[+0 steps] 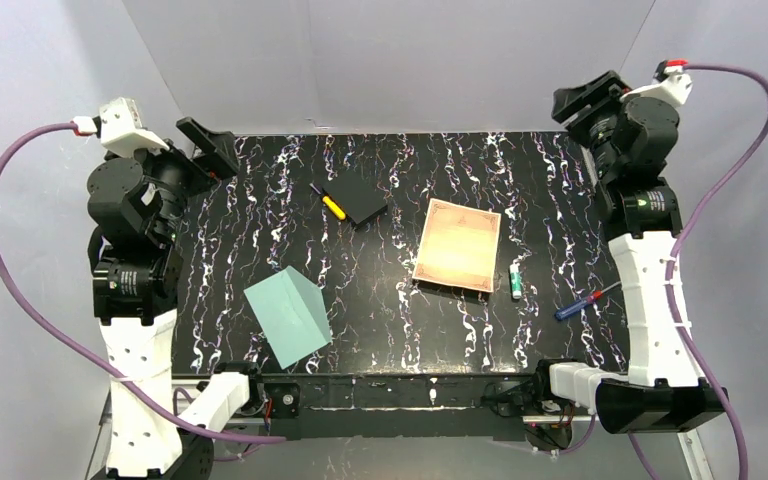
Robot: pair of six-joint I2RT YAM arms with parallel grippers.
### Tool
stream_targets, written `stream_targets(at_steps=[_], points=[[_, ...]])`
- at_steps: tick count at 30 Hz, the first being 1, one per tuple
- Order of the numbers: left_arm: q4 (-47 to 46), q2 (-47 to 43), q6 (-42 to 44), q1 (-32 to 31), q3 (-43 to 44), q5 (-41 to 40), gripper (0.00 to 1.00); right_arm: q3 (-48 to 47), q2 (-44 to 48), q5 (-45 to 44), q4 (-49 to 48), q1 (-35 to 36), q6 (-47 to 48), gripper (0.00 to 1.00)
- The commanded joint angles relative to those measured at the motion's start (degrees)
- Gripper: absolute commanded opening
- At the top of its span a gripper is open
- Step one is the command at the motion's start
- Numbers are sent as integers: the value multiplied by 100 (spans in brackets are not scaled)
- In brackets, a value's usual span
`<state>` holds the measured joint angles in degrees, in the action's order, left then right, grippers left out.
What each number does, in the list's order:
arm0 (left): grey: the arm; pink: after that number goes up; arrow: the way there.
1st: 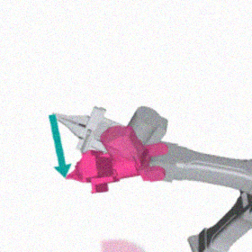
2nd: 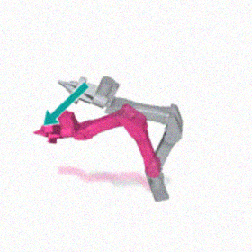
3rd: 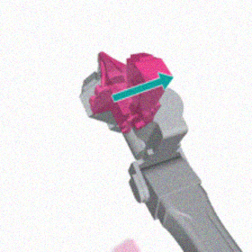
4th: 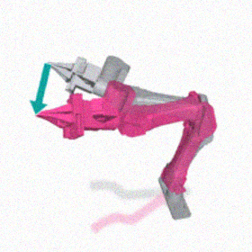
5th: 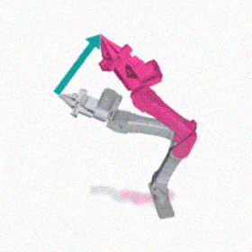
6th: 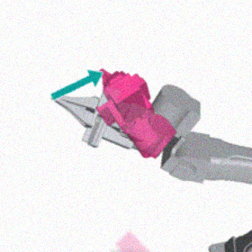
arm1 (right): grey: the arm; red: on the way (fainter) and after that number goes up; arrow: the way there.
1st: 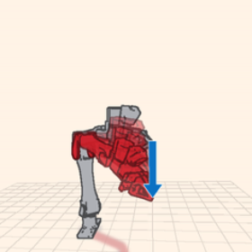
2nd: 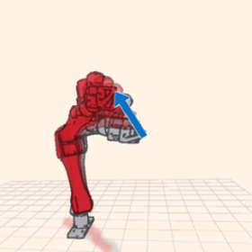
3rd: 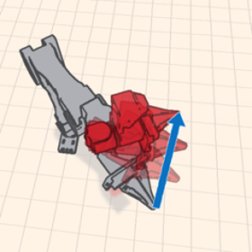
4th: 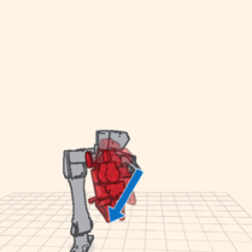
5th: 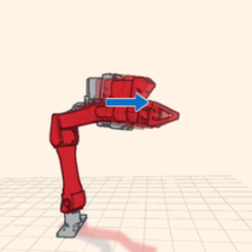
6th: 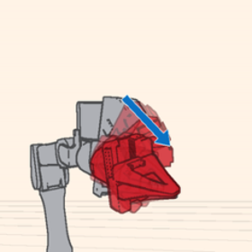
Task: Place the letter into the envelope and seal it
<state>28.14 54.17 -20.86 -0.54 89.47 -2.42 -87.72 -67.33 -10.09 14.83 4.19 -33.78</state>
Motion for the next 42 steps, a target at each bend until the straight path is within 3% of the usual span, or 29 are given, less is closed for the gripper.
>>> stream_targets(at_steps=[1,5,9,13,17,24,28,30,33,38,42], points=[[-208,-149,-165,18,-414,617,98,482,80,342,724,-14,-491,68],[-603,-7,-698,19,-958,1732,98,1257,181,682,1614,-14,-976,70],[-1510,-68,-1298,-7,-1943,2434,98,2429,364,1484,1594,-19,-1504,72],[-1810,243,-1698,-46,-2543,2905,98,3155,118,2004,1720,-14,-1341,71],[-1588,1050,-2273,-246,-2768,3195,98,3603,-372,2376,1555,-8,-1014,63],[-2117,3026,-2988,-1847,-2627,3602,95,3585,-1464,2600,630,110,-703,57],[-2594,3631,-3240,-2412,-2866,3467,95,3364,-2218,2510,431,340,-518,50],[-3201,3829,-3478,-2600,-3115,3516,95,3183,-2525,2300,676,520,-380,48],[-3176,4084,-3456,-2772,-3153,3378,95,3030,-2802,1846,1177,828,-314,45],[-3217,4062,-3434,-2915,-3507,2979,95,3639,-2563,1580,1152,1151,-771,44],[-3210,3742,-3479,-2926,-4006,2643,93,4728,-1726,1469,432,1649,-2183,44]])
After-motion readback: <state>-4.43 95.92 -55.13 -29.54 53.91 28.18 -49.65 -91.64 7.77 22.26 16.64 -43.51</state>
